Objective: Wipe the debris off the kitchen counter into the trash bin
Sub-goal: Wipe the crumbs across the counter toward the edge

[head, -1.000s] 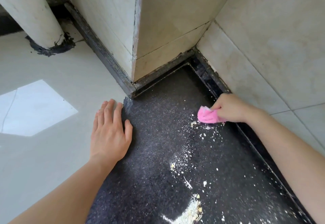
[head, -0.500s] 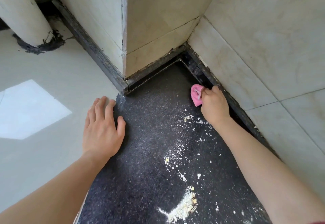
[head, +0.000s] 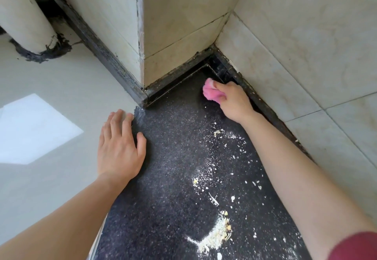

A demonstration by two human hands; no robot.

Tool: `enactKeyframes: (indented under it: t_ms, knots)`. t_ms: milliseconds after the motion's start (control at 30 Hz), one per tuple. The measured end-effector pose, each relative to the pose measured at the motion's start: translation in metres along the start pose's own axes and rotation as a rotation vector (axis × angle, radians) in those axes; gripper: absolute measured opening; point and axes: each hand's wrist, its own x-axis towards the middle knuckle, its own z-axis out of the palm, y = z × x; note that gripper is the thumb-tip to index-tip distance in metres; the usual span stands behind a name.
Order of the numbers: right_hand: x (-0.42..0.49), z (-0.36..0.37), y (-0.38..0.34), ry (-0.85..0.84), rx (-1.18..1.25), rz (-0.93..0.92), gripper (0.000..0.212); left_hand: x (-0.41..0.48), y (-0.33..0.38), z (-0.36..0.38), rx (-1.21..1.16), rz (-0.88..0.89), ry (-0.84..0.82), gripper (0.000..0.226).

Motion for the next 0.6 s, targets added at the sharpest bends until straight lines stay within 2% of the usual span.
enactKeyframes:
  t_ms: [67, 167, 267, 400, 467, 533, 600]
  knots:
    - [0.005, 0.015, -0.004, -0.081, 0.045, -0.013, 0.047, 0.0, 0.0, 0.0, -0.001, 0.001, 0.002, 0.053]
    - [-0.02, 0.02, 0.0, -0.234, 0.112, -0.096, 0.027, 0.0, 0.0, -0.001, 0.001, -0.003, -0.002, 0.049]
    - [-0.071, 0.013, 0.011, -0.445, 0.124, -0.104, 0.027, -0.001, -0.001, -0.001, -0.003, -0.011, 0.007, 0.048]
    - [-0.14, -0.002, 0.026, -0.804, 0.089, -0.074, 0.05, 0.0, 0.002, 0.001, -0.021, -0.017, 0.017, 0.047]
    - [-0.148, -0.013, 0.029, -0.893, 0.116, -0.017, 0.054, 0.0, 0.002, 0.002, -0.023, -0.018, 0.021, 0.047]
    - [-0.135, -0.024, 0.031, -0.779, 0.243, 0.036, 0.052, -0.001, 0.002, 0.001, -0.021, -0.02, 0.02, 0.047]
    - [-0.103, -0.031, 0.036, -0.468, 0.269, 0.048, 0.044, 0.0, 0.003, 0.001, -0.022, -0.018, 0.02, 0.047]
